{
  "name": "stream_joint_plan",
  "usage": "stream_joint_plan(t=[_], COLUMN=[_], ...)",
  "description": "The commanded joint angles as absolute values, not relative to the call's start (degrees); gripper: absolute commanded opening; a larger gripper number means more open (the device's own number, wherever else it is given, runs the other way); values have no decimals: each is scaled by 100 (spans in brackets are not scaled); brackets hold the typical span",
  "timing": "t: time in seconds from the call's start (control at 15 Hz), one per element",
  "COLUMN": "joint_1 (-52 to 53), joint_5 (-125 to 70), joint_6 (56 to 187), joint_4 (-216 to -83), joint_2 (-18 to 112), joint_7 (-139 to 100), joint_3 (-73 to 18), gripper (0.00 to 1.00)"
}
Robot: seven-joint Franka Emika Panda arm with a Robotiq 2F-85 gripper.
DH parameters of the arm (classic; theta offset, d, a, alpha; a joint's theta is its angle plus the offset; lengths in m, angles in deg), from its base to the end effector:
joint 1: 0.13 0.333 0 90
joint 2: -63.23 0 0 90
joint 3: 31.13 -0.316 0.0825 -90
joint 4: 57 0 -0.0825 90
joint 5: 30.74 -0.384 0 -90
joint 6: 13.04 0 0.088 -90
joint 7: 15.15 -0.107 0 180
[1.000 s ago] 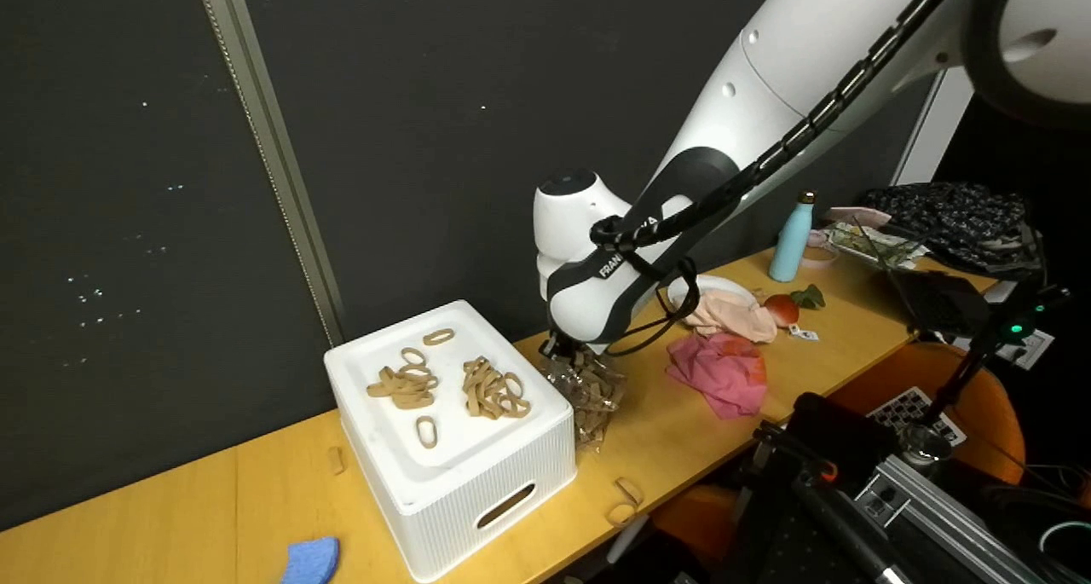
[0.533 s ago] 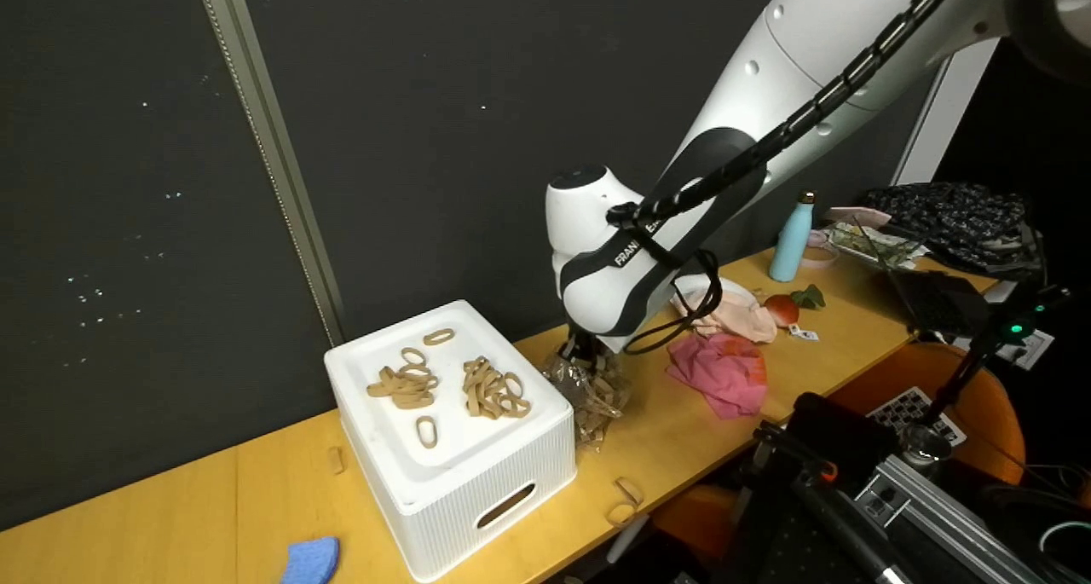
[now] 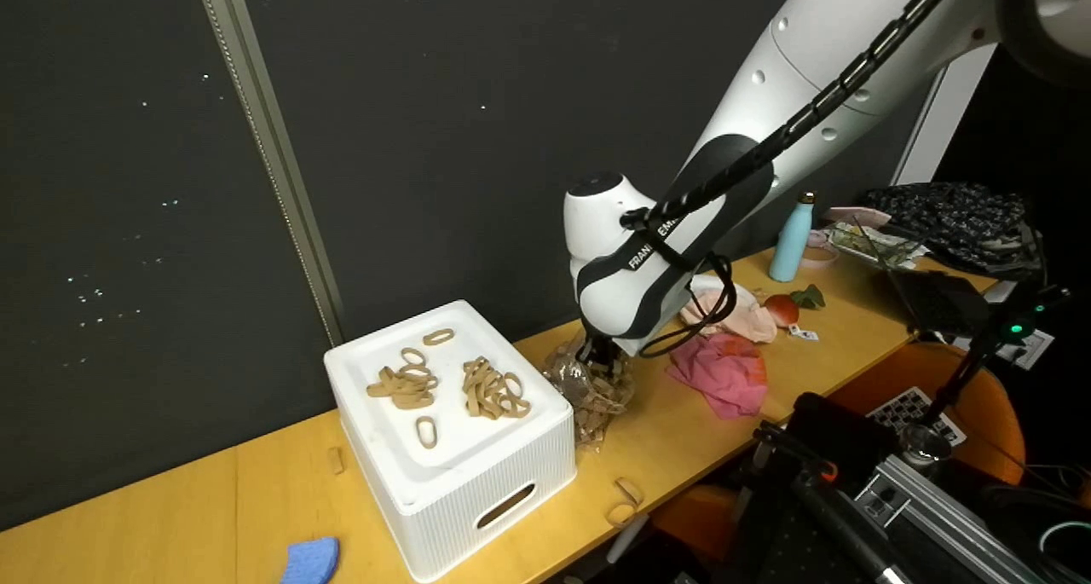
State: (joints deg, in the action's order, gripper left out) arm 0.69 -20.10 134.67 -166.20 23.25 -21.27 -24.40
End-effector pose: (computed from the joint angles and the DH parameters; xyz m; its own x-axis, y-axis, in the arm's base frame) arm 0.6168 -0.0592 0.1277 0.9994 -0.0270 -0.0232 -0.0226 -0.9848 0.1723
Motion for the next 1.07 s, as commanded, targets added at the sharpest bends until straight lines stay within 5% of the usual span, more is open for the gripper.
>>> stream_joint_plan(t=[0.0, 0.6, 0.67, 1.0], joint_1=[99, 222, 231, 341], joint_5=[-2186, -1991, -1995, -1946], joint_6=[13445, 13765, 13776, 13700], joint_4=[-16335, -16208, -16244, -16316], joint_2=[2098, 1977, 2031, 2246], joint_7=[-2018, -2076, -2088, -2125], joint_3=[-2661, -2454, -2431, -2367], gripper=[2, 2, 31, 60])
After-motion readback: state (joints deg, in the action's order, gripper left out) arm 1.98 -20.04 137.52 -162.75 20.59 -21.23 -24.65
